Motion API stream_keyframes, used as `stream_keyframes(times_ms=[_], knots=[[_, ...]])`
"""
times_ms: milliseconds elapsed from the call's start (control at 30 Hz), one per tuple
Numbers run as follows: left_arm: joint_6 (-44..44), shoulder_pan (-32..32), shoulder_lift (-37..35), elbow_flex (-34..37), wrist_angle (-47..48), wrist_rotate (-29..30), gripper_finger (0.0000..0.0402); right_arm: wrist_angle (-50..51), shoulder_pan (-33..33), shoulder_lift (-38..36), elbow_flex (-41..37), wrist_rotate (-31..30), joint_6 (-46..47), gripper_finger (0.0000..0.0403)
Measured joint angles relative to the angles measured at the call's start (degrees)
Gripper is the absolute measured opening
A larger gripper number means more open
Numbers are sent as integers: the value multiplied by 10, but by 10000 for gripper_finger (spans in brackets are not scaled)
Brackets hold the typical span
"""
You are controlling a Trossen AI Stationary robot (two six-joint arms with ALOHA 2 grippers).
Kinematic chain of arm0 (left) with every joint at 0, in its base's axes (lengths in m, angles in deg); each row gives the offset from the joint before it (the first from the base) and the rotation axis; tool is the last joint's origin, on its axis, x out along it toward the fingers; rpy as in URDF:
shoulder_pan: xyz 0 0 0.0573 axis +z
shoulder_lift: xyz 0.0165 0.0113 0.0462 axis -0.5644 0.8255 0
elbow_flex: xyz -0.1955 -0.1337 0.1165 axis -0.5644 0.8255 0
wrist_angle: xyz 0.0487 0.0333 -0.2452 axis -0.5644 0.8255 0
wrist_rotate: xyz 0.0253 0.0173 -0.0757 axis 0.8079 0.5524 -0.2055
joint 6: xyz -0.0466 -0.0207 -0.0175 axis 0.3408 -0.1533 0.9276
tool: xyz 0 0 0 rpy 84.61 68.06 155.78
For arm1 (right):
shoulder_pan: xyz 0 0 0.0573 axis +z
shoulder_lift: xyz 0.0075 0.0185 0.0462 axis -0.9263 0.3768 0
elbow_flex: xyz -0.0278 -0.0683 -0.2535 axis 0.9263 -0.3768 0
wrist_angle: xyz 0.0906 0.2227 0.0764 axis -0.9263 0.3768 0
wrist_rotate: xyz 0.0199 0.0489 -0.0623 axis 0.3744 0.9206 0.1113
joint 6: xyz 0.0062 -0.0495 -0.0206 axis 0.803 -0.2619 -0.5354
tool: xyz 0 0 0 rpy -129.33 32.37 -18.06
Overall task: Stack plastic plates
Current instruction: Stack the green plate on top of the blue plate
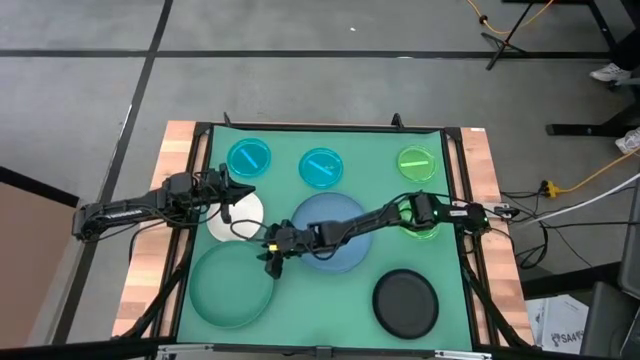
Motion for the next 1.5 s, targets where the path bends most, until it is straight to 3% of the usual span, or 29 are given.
stream_keyframes(times_ms=[433,800,1167,1500], knots=[[0,0,0,0,0,12,0,24,0,16,0,51,25,170],[0,0,0,0,0,13,0,16,0,16,1,40,-21,11],[1,0,0,0,0,12,0,18,0,5,0,74,-63,6],[2,0,0,0,0,9,0,83,-5,-59,-1,88,-124,1]])
